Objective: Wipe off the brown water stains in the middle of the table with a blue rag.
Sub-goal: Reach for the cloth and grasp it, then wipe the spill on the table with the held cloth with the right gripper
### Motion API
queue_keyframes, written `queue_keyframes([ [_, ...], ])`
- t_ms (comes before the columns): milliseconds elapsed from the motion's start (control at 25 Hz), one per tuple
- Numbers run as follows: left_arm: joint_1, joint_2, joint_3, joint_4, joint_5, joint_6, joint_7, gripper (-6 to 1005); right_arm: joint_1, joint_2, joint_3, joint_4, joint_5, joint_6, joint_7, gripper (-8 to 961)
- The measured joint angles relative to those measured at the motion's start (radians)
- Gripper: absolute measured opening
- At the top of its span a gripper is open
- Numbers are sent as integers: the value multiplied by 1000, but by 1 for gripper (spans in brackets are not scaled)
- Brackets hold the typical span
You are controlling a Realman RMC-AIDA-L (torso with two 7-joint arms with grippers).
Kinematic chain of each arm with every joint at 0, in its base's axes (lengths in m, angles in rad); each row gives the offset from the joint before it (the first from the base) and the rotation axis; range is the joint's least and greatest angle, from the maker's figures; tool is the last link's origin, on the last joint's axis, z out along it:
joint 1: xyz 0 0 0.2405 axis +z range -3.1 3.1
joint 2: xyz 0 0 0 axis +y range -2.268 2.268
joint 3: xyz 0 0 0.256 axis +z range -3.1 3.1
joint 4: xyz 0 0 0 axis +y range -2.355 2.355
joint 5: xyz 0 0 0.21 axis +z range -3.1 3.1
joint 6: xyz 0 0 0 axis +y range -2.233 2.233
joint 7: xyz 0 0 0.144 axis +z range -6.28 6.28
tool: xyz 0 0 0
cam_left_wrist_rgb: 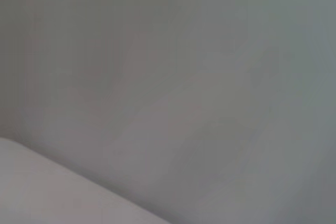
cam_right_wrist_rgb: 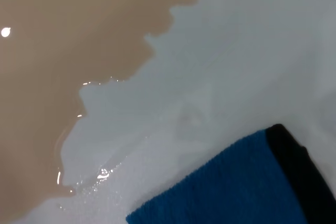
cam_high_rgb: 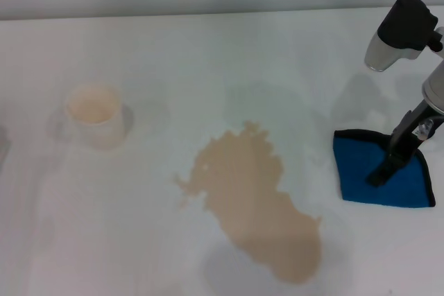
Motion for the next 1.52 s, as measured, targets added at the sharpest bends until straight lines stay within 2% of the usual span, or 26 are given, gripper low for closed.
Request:
queue_keyframes([
  [120,-1,1,0,12,0,0,0,886,-2,3,0,0,-1,7,1,854],
  [480,1,3,0,15,0,0,0,886,-2,8,0,0,-18,15,4,774],
  [640,1,4,0,15,0,0,0,887,-4,12,4,-5,-35,15,25,679],
  [840,1,4,0,15,0,-1,0,887,-8,15,7,-12,-50,16,27,619],
  [1120,2,4,0,16,0,-3,0,887,-41,32,7,-64,-59,14,28,536],
  [1360,0,4,0,17,0,-2,0,887,-57,50,7,-89,-88,18,29,536],
  [1520,-1,4,0,23,0,-1,0,887,-61,52,7,-98,-91,19,29,527],
])
